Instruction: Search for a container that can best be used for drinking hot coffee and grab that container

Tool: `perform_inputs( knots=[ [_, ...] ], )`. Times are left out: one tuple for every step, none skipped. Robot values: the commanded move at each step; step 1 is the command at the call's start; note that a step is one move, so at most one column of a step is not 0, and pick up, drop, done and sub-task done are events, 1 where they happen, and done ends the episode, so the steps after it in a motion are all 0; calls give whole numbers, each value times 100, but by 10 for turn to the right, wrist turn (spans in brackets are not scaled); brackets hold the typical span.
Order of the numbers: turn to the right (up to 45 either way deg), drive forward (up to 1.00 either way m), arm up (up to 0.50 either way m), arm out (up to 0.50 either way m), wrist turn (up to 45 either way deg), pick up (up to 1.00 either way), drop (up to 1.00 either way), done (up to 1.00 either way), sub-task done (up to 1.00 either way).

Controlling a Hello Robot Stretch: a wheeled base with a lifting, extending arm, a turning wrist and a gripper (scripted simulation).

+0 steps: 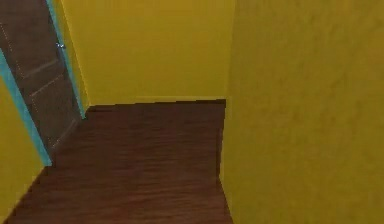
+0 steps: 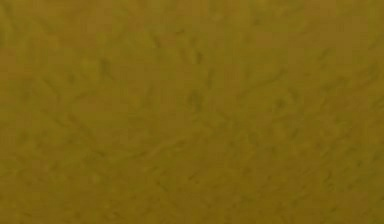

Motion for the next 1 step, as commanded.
perform_inputs(
  knots=[
    [-30,0,0,0,0,0,0,0,0]
  ],
)
